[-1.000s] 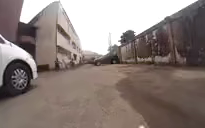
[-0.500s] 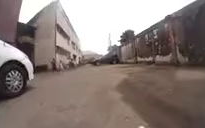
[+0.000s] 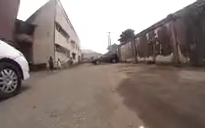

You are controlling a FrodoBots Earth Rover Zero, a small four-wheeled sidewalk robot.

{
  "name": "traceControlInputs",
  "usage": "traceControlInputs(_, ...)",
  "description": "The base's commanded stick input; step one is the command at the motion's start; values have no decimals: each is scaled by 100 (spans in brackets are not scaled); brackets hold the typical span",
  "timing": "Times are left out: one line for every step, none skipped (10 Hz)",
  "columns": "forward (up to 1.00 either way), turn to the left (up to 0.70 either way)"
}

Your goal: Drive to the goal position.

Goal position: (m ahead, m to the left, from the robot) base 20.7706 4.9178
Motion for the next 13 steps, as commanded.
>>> traceControlInputs(30,0)
traceControlInputs(30,0)
traceControlInputs(30,0)
traceControlInputs(30,0)
traceControlInputs(30,0)
traceControlInputs(30,0)
traceControlInputs(30,0)
traceControlInputs(30,0)
traceControlInputs(30,0)
traceControlInputs(30,0)
traceControlInputs(30,0)
traceControlInputs(30,0)
traceControlInputs(30,0)
